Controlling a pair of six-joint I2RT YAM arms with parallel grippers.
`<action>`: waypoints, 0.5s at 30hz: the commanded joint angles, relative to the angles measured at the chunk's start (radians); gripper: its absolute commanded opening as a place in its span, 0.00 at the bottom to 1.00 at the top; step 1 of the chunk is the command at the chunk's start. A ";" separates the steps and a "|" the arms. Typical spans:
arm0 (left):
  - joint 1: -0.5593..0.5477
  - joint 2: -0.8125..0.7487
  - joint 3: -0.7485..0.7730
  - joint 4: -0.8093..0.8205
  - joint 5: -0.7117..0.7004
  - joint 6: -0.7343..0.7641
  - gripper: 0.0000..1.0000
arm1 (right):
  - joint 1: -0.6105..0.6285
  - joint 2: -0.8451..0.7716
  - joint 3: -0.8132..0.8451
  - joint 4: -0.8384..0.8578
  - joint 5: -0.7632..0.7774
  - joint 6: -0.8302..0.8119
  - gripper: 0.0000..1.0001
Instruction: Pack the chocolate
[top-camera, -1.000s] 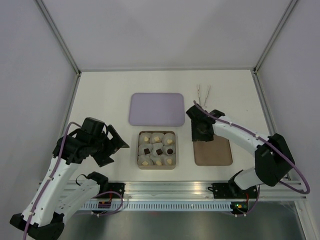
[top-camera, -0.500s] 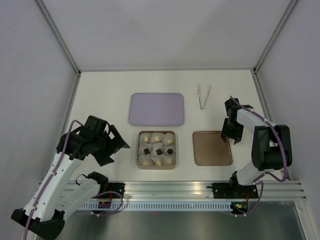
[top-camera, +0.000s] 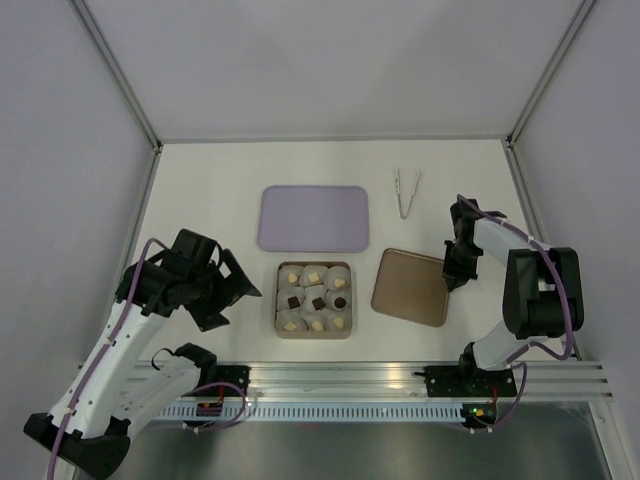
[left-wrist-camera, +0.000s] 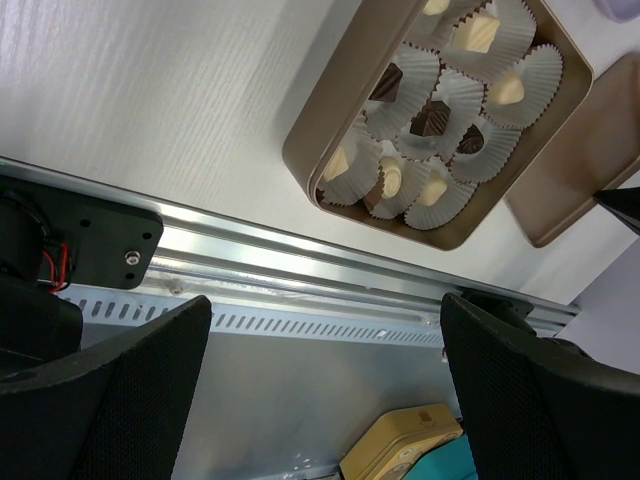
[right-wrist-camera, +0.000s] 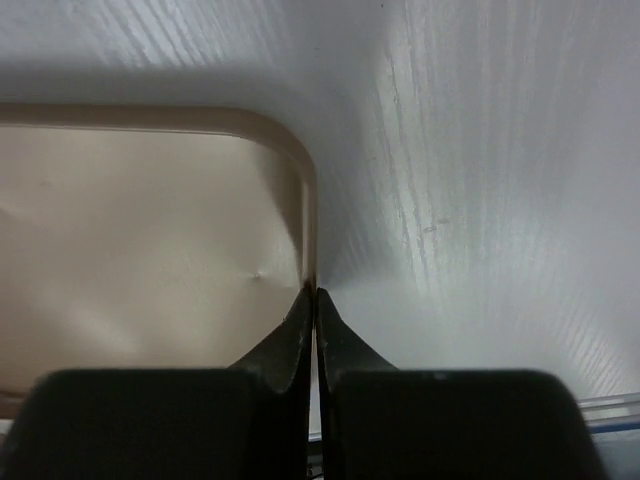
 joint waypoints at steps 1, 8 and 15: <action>0.002 -0.001 0.043 0.016 0.073 0.047 1.00 | -0.003 -0.082 0.011 -0.001 -0.043 -0.016 0.01; 0.003 0.032 0.161 0.053 0.154 0.104 1.00 | -0.003 -0.289 0.178 -0.122 -0.032 0.015 0.00; 0.002 0.132 0.269 0.218 0.335 0.176 1.00 | 0.105 -0.397 0.329 -0.243 -0.078 0.076 0.00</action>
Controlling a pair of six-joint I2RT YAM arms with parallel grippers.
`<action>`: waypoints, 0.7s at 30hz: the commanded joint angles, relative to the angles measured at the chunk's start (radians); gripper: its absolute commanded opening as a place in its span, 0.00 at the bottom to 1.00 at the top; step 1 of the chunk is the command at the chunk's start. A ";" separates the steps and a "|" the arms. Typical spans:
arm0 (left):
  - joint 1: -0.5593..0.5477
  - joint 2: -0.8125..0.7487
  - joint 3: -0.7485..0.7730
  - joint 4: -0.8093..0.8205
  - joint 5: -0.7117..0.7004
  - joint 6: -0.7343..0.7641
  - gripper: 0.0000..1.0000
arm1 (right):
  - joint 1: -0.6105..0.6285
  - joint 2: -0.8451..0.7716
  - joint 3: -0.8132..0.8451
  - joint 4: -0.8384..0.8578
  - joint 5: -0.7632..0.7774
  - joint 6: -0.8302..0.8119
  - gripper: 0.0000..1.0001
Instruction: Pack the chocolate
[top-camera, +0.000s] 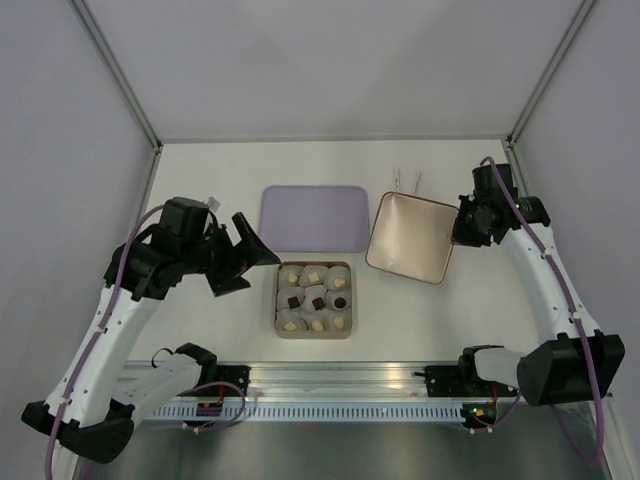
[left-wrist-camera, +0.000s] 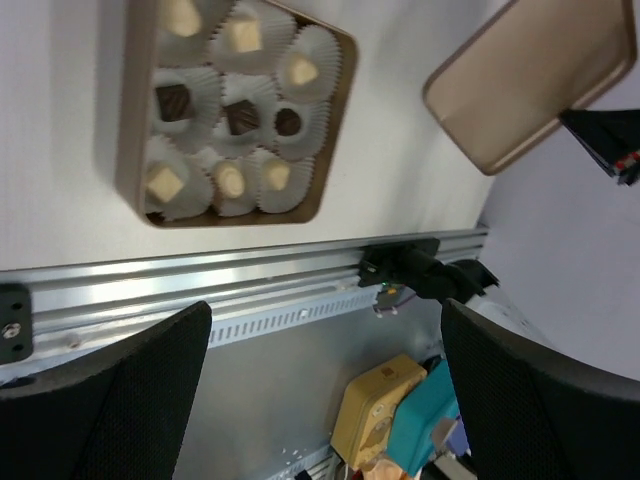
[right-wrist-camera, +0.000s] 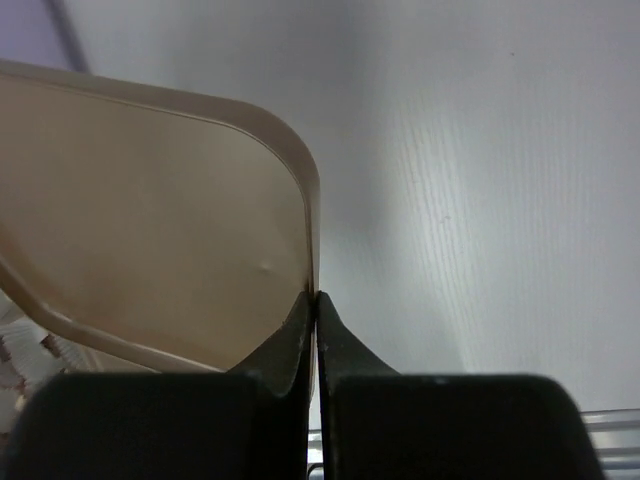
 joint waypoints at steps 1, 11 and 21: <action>0.002 0.067 0.056 0.146 0.203 0.068 0.99 | 0.105 -0.037 0.087 -0.114 -0.051 0.049 0.01; -0.031 0.234 0.149 0.251 0.262 0.131 1.00 | 0.426 0.001 0.345 -0.232 -0.147 0.263 0.00; -0.055 0.222 0.128 0.357 0.220 0.073 0.98 | 0.577 0.104 0.493 -0.218 -0.164 0.320 0.00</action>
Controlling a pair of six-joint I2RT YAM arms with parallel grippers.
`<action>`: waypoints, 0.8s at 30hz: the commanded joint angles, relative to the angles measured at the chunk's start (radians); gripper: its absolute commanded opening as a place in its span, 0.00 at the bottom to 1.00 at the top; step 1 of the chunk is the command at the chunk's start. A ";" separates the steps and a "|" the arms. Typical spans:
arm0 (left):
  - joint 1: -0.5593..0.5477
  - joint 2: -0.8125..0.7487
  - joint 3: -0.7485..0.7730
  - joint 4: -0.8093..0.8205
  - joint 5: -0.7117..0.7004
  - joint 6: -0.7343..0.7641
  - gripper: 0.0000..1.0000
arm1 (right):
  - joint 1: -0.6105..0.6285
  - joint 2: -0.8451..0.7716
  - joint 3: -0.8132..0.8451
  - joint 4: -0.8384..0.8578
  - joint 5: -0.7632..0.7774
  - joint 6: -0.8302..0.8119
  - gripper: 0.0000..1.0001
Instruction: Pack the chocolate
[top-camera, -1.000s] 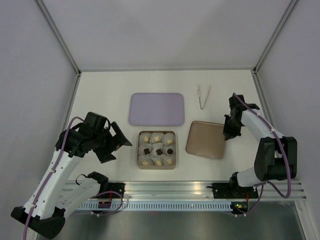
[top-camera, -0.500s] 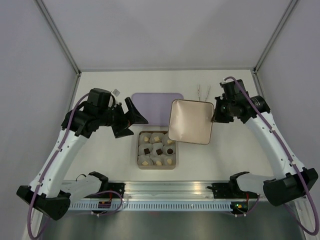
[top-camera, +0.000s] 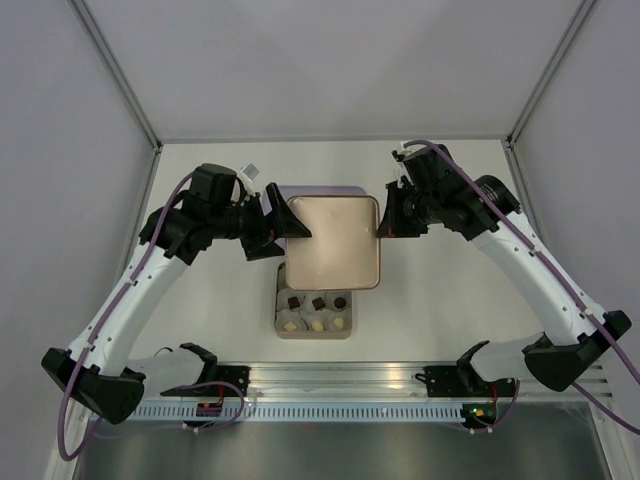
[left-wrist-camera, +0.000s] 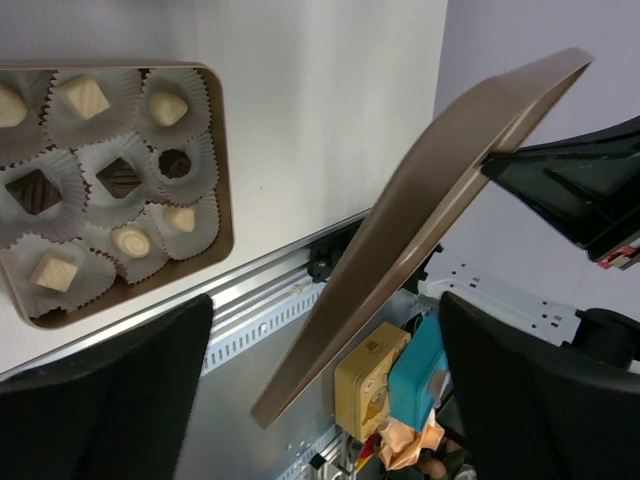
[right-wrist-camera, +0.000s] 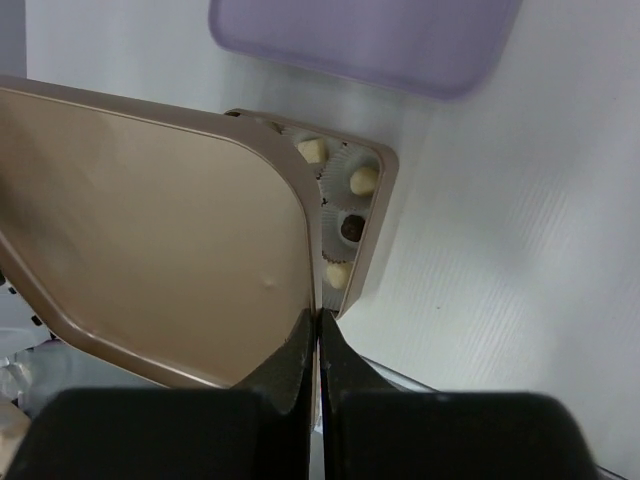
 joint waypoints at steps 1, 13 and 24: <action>-0.011 -0.023 0.016 0.081 0.029 -0.029 0.87 | 0.033 0.034 0.061 -0.032 -0.045 0.127 0.00; -0.012 -0.075 -0.026 0.086 -0.004 -0.213 0.02 | 0.088 0.039 0.092 -0.012 -0.070 -0.019 0.47; -0.011 0.082 0.129 -0.447 -0.118 -0.384 0.02 | 0.390 0.028 0.253 -0.001 0.111 -0.337 0.98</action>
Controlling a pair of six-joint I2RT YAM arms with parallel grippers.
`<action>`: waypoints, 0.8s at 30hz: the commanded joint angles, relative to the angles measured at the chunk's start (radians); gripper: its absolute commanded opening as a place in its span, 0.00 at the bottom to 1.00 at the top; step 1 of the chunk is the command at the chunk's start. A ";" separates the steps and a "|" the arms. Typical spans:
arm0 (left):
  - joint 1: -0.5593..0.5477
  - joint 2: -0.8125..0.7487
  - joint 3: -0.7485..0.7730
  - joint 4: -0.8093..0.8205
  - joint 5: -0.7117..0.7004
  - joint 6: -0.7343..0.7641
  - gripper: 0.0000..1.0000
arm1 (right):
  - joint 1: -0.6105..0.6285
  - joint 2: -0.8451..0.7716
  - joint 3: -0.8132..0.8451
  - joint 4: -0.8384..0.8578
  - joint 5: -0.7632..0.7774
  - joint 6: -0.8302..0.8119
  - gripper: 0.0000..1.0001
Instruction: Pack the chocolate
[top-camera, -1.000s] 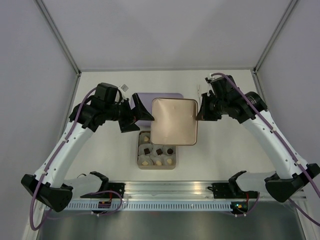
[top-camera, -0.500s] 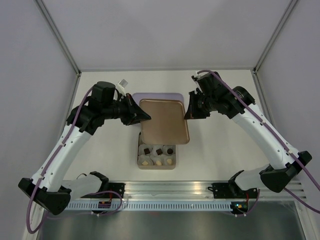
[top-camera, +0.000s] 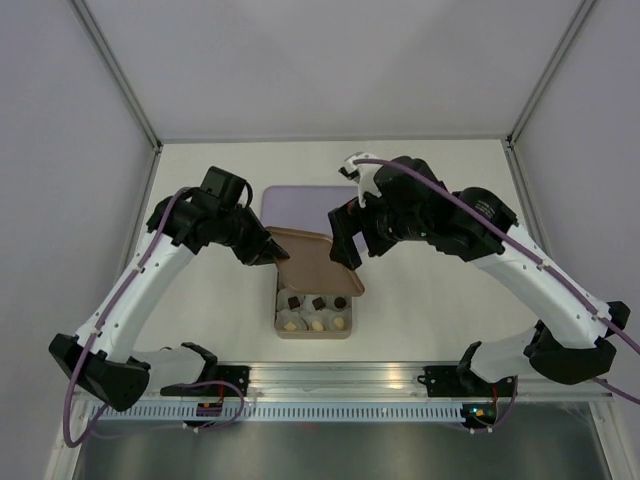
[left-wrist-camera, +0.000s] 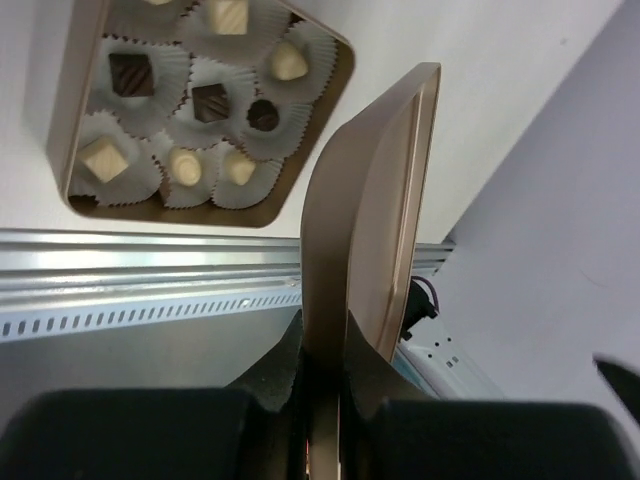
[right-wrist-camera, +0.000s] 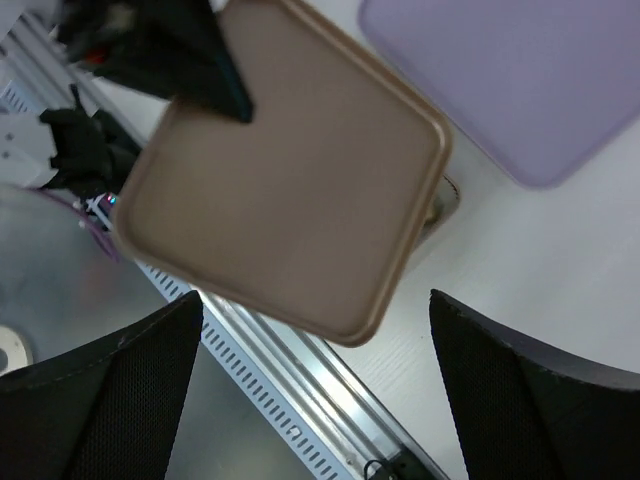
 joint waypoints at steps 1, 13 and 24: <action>0.002 0.048 0.099 -0.219 0.028 -0.101 0.02 | 0.128 -0.006 0.071 0.014 0.063 -0.131 0.98; 0.014 0.156 0.216 -0.367 0.154 -0.161 0.02 | 0.489 0.037 -0.055 0.166 0.351 -0.291 0.94; 0.014 0.039 0.101 -0.378 0.315 -0.167 0.02 | 0.449 -0.001 -0.261 0.363 0.438 -0.336 0.66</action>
